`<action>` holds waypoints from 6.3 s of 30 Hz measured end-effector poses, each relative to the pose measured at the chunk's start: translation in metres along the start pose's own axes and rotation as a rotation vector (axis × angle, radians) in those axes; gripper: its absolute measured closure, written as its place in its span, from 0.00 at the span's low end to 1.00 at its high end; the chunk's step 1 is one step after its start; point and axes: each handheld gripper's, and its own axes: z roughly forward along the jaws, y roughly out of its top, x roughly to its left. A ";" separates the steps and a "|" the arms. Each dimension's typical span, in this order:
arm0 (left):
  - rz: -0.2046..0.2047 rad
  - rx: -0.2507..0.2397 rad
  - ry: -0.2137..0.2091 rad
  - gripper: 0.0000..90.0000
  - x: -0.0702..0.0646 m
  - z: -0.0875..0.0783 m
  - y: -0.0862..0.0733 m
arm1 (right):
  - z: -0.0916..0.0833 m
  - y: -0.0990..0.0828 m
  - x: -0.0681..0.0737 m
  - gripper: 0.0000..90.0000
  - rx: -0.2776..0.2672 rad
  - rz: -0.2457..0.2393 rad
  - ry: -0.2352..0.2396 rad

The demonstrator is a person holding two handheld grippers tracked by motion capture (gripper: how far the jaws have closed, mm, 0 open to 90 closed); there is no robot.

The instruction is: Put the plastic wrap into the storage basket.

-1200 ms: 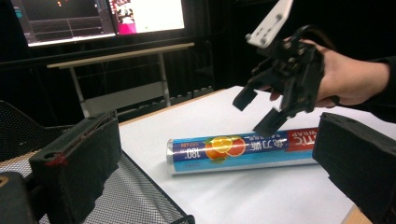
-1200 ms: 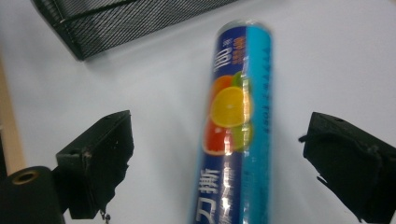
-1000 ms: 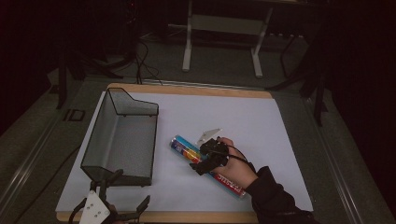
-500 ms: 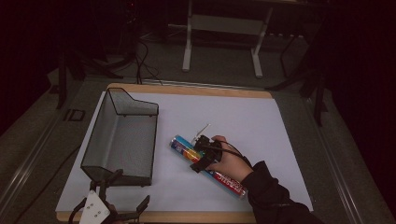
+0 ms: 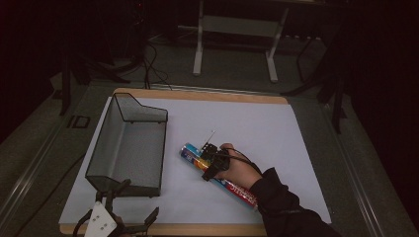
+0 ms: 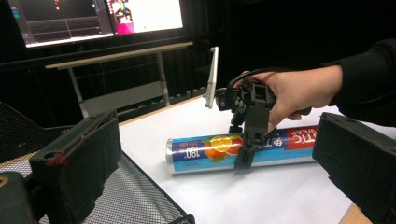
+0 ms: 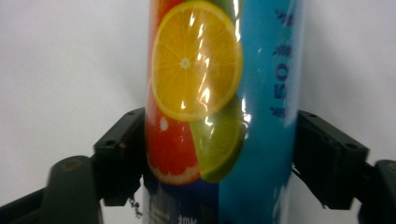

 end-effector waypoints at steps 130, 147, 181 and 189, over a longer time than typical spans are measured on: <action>0.031 0.001 -0.018 0.02 -0.004 0.000 -0.003 | -0.085 0.171 0.061 0.35 -0.729 0.440 0.223; 0.040 -0.007 -0.031 0.02 -0.006 -0.001 -0.003 | -0.053 0.164 0.072 0.35 -0.556 0.506 0.176; 0.046 -0.010 -0.034 0.02 -0.006 -0.003 -0.002 | 0.015 0.193 0.055 0.34 -0.539 0.695 0.057; 0.046 -0.011 -0.034 0.02 -0.007 -0.003 -0.002 | 0.015 0.192 0.052 0.30 -0.539 0.631 0.064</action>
